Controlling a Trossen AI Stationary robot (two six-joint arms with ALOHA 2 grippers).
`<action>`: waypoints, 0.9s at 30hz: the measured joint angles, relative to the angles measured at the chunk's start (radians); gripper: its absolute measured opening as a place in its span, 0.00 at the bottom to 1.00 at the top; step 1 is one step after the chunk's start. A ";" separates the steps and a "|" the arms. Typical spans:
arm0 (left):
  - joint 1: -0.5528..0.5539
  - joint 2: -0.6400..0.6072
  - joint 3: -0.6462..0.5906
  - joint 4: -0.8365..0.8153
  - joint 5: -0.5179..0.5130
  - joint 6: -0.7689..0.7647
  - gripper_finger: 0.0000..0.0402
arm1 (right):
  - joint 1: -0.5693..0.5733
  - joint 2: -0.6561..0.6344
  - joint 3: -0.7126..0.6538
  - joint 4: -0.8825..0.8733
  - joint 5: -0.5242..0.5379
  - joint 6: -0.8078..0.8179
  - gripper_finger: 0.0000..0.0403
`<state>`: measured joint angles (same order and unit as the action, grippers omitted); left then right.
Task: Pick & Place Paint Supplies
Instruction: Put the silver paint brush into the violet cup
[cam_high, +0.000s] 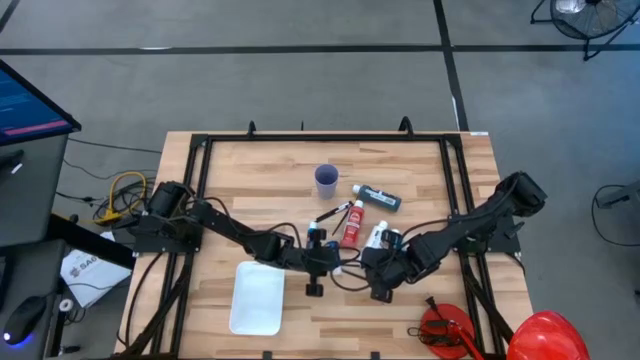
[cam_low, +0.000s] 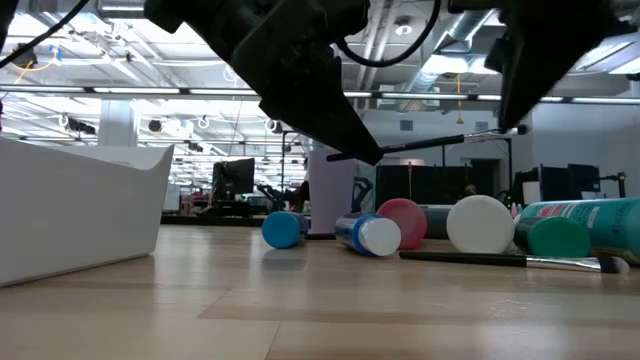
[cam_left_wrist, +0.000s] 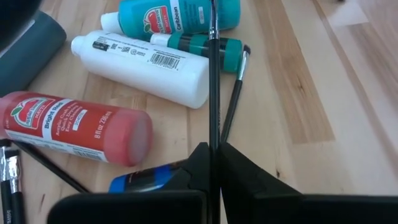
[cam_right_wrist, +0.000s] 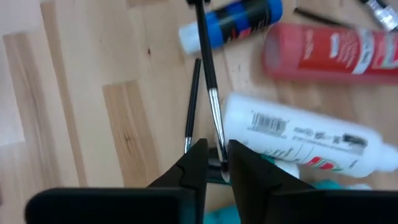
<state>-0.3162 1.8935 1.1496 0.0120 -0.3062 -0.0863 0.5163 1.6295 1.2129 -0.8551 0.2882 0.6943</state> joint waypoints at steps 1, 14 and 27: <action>0.003 0.000 0.000 0.000 0.001 -0.002 0.01 | -0.002 0.000 0.014 -0.008 0.004 -0.015 0.16; 0.010 -0.001 0.000 0.005 -0.023 -0.024 0.01 | 0.085 -0.019 0.200 -0.029 0.409 -0.264 0.23; 0.013 -0.068 -0.122 0.235 -0.037 -0.024 0.01 | 0.232 -0.365 -0.202 0.517 0.657 -0.351 0.22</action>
<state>-0.3033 1.8250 1.0280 0.2471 -0.3428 -0.1101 0.7482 1.2642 1.0107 -0.3381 0.9450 0.3429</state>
